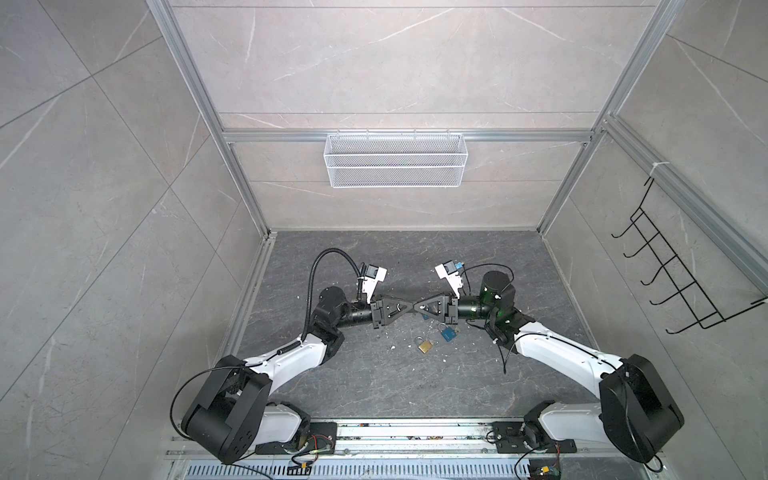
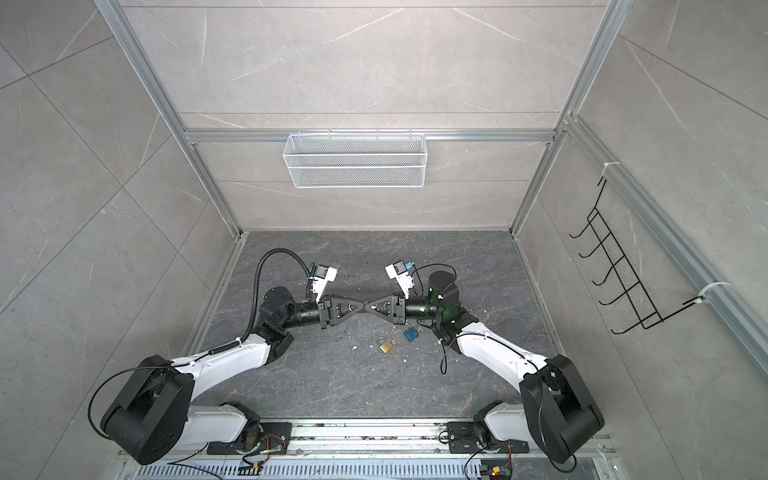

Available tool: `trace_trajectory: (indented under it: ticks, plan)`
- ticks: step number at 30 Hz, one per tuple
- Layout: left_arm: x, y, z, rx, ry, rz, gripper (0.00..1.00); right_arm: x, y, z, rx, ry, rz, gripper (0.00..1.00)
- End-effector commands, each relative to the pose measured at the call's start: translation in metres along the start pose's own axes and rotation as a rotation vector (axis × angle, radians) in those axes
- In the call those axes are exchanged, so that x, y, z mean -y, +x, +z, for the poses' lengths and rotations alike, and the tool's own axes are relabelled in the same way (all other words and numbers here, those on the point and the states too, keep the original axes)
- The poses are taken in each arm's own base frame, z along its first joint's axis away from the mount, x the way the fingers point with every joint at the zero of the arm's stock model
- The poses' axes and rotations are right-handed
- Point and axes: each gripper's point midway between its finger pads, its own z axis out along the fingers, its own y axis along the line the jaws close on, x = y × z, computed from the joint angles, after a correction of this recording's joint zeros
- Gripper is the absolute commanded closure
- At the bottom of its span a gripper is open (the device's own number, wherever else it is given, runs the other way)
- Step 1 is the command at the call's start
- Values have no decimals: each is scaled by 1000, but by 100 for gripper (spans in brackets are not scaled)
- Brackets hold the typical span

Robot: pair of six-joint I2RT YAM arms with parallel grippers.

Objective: Lock with the key

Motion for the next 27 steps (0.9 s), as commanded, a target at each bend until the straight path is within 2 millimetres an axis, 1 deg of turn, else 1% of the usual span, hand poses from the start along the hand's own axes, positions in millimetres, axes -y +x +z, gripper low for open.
trace_trajectory:
  ticks: [1, 2, 3, 4, 6, 8, 10, 13, 17, 21, 27]
  plan:
    - [32, -14, 5, 7, 108, 118, 95, -1, -15, 0, 50, 30, -47, 100]
    - [32, -14, 6, 7, 109, 119, 100, -1, -15, 0, 51, 31, -47, 100]
    - [32, -15, 6, 11, 106, 121, 100, -2, -15, 0, 51, 29, -45, 94]
    - [29, -16, 5, 23, 86, 118, 100, -2, -16, -1, 53, 32, -42, 86]
    - [18, -18, 3, 53, 19, 123, 100, -2, -16, -3, 57, 51, -35, 75]
    - [10, -18, -1, 82, -31, 143, 100, -3, -14, -7, 49, 67, -35, 68]
    - [9, -17, -4, 83, -50, 163, 100, -3, -12, -10, 44, 78, -29, 63]
    - [7, -17, -4, 62, -72, 156, 100, -2, -7, -13, 33, 87, -12, 62]
    - [7, -17, -3, 61, -57, 150, 100, -1, -3, -16, 29, 105, -7, 62]
    - [8, -17, -2, 57, -40, 143, 100, -3, -4, -16, 31, 100, -19, 69]
    - [12, -17, -2, 55, -32, 150, 100, -2, -6, -14, 32, 90, -14, 74]
